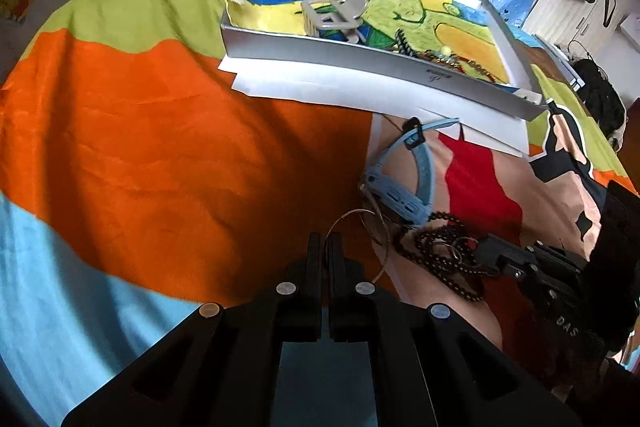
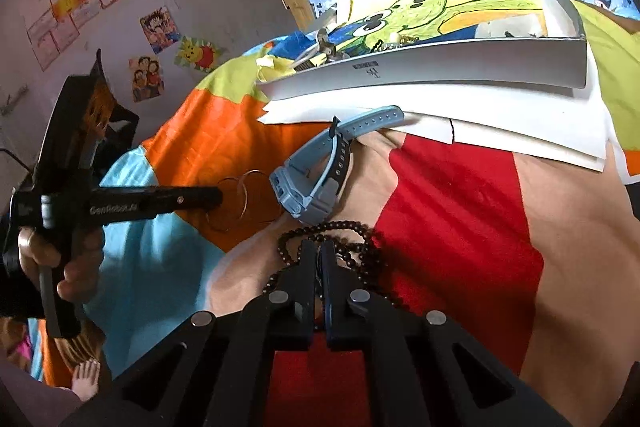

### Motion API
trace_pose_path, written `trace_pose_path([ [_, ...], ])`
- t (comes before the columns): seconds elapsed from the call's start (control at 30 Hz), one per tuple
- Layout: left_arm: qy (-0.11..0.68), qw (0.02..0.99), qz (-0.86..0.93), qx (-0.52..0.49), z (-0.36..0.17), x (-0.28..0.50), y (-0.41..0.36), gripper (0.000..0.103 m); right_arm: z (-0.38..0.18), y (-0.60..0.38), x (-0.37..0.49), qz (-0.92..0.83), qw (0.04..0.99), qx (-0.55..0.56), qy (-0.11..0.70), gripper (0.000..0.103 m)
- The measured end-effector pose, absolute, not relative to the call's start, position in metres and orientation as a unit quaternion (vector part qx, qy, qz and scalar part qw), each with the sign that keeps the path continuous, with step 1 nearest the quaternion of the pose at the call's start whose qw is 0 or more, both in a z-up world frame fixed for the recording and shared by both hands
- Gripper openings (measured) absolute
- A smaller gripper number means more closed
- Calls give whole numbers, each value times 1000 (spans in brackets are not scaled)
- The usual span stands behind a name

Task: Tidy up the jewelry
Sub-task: 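Grasp a black bead strand with the right tool while the left tool grasps the gold hoop rings, then carry the bead strand with the right tool into the tray while the left tool drops the rings there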

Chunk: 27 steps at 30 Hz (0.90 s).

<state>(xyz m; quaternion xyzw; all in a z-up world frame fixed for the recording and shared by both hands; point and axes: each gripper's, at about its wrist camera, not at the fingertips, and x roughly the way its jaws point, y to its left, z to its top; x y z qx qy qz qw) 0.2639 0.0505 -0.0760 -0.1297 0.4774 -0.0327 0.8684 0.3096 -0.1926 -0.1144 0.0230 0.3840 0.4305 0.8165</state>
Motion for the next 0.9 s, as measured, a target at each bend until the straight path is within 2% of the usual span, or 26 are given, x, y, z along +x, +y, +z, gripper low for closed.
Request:
trace_pose_path([
  [0.57,437,892,-53,-99,-28,249,25,0,-79,-218,310,423,828,95,355,3],
  [0.9,392,915,-64,-76,17,303,17,0,-25,-218,340,404,856,98,307,3],
])
